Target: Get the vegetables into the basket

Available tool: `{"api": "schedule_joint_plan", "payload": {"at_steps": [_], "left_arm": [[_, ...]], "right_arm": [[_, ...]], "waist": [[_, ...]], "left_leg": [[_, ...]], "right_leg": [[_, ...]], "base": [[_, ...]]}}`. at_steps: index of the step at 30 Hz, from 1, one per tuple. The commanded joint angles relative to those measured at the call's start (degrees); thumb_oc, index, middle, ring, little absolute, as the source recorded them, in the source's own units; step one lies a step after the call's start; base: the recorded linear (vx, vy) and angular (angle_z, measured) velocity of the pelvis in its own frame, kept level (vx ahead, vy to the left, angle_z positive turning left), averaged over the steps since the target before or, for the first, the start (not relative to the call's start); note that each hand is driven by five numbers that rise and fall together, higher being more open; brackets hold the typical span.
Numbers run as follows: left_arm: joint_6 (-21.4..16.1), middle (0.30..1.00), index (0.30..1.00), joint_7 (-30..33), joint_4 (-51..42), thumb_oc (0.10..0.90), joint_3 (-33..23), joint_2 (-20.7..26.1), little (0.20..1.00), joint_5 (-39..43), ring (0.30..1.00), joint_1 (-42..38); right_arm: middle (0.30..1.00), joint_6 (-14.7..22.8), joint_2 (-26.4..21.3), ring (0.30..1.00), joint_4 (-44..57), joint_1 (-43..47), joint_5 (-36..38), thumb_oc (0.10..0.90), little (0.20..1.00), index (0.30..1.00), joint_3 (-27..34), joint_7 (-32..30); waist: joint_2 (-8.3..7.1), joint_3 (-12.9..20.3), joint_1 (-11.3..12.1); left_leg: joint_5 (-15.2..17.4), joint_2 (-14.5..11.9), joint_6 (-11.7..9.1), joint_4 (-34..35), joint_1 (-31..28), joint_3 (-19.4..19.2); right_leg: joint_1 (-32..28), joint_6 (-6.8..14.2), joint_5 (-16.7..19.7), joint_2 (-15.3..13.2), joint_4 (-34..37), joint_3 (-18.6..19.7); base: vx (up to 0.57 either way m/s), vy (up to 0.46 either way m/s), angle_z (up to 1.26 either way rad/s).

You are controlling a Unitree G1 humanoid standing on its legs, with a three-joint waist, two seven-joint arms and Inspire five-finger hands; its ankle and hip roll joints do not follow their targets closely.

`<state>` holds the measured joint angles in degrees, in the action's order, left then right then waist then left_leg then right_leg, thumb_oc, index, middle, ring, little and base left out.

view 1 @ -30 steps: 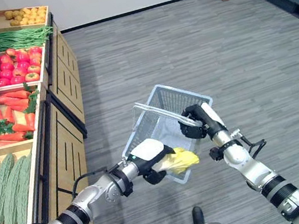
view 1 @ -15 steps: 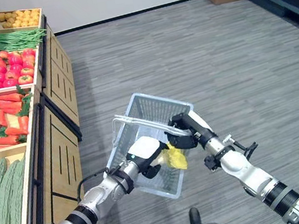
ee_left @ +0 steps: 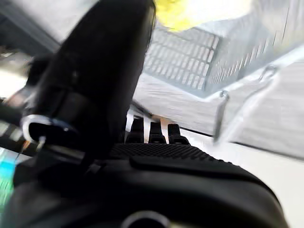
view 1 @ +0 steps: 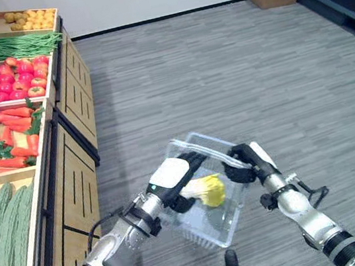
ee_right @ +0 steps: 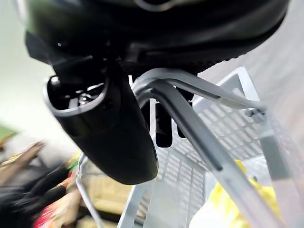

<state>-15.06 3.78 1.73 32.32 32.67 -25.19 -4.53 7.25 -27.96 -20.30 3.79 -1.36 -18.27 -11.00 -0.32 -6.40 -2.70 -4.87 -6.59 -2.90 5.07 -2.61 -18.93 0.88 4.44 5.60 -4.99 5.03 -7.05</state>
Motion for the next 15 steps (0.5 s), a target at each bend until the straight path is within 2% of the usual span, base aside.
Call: {"api": "schedule_joint_plan", "payload": {"at_steps": [1, 2, 4, 7, 8, 9, 11, 12, 15], "left_arm": [[-0.54, 1.000, 1.000, -2.73, 1.45, 0.900, -3.42, -0.94, 1.000, 22.82, 1.000, -0.06], [-0.48, 1.000, 1.000, -3.84, 1.07, 0.900, -4.41, -1.41, 1.000, 28.94, 1.000, 1.92], [-0.09, 1.000, 1.000, -6.06, -0.08, 0.900, -6.25, -0.53, 1.000, 35.93, 1.000, 4.94], [0.93, 1.000, 1.000, -8.42, -1.05, 0.900, -8.65, 1.06, 1.000, 41.87, 1.000, 8.60], [1.11, 1.000, 1.000, -8.90, -1.00, 0.900, -9.30, 1.62, 1.000, 42.49, 1.000, 9.42], [1.46, 1.000, 1.000, -8.97, 1.67, 0.900, -11.85, 1.60, 1.000, 43.03, 1.000, 11.84], [1.43, 1.000, 1.000, -8.99, 1.68, 0.900, -11.92, 1.58, 1.000, 43.01, 1.000, 11.93], [1.63, 1.000, 1.000, -8.19, 3.91, 0.900, -14.02, 1.13, 1.000, 41.43, 1.000, 13.51], [2.72, 1.000, 1.000, -5.03, 20.56, 0.900, -19.15, -4.49, 1.000, 34.35, 1.000, 15.43]], "right_arm": [[0.300, 5.92, 1.03, 0.300, 4.84, 6.01, 0.07, 0.400, 0.300, 0.300, 5.24, -5.39], [0.300, 5.48, 0.86, 0.300, 3.25, 5.37, -0.63, 0.400, 0.300, 0.300, 6.36, -5.92], [0.300, 4.86, 0.55, 0.300, 0.18, 4.12, -1.69, 0.400, 0.300, 0.300, 8.26, -6.52], [0.300, 4.39, 0.26, 0.300, -4.37, 3.42, -2.83, 0.400, 0.300, 0.300, 9.82, -7.01], [0.300, 4.29, 0.19, 0.300, -4.76, 3.13, -2.86, 0.400, 0.300, 0.300, 10.18, -6.88], [0.300, 3.91, -0.20, 0.300, -9.41, 1.99, -3.38, 0.400, 0.300, 0.300, 11.45, -6.88], [0.300, 4.01, -0.19, 0.300, -9.56, 2.06, -3.39, 0.400, 0.300, 0.300, 11.34, -6.92], [0.300, 3.96, -0.25, 0.300, -10.87, 0.92, -3.33, 0.400, 0.300, 0.300, 12.43, -6.83], [0.300, 3.43, 0.24, 0.300, -20.18, -1.61, -2.97, 0.400, 0.300, 0.300, 15.02, -6.28]], "waist": [[-1.66, 4.45, -0.11], [-1.61, 4.36, 0.05], [-1.46, 4.24, 0.32], [-1.38, 4.17, 0.60], [-1.36, 4.09, 0.70], [-1.35, 3.92, 1.03], [-1.34, 3.95, 0.92], [-1.39, 3.82, 1.09], [-1.52, 3.75, 1.54]], "left_leg": [[2.74, -1.28, -3.06, -0.07, -0.73, 3.84], [2.65, -1.20, -2.99, -0.07, -0.69, 3.97], [2.59, -1.15, -2.94, -0.07, -0.53, 4.27], [2.49, -1.06, -2.91, -0.07, -0.32, 4.74], [2.45, -1.04, -2.93, -0.07, -0.26, 4.86], [2.33, -1.03, -2.95, -0.07, -0.19, 5.08], [2.33, -1.03, -2.95, -0.07, -0.18, 5.11], [2.26, -1.03, -2.99, -0.07, -0.18, 5.26], [2.05, -0.94, -3.01, -0.07, 0.16, 5.87]], "right_leg": [[-1.62, 5.82, -0.86, -4.50, -0.03, -1.62], [-1.62, 5.76, -0.82, -4.47, -0.03, -1.65], [-1.61, 5.78, -0.85, -4.44, -0.03, -1.88], [-1.65, 5.75, -0.80, -4.43, -0.03, -2.03], [-1.68, 5.75, -0.80, -4.44, -0.03, -2.10], [-1.69, 5.77, -0.83, -4.41, -0.03, -2.21], [-1.71, 5.77, -0.85, -4.41, -0.03, -2.24], [-1.74, 5.79, -0.85, -4.43, -0.03, -2.32], [-1.78, 5.69, -0.91, -4.53, -0.03, -2.81]], "base": [[0.00, 0.000, 0.00], [0.00, 0.000, 0.05], [0.01, -0.002, 0.08], [0.01, -0.004, 0.07], [0.00, 0.000, 0.00], [0.00, 0.000, 0.00], [0.00, -0.003, 0.05], [0.00, -0.013, 0.06], [0.00, -0.019, 0.14]]}}
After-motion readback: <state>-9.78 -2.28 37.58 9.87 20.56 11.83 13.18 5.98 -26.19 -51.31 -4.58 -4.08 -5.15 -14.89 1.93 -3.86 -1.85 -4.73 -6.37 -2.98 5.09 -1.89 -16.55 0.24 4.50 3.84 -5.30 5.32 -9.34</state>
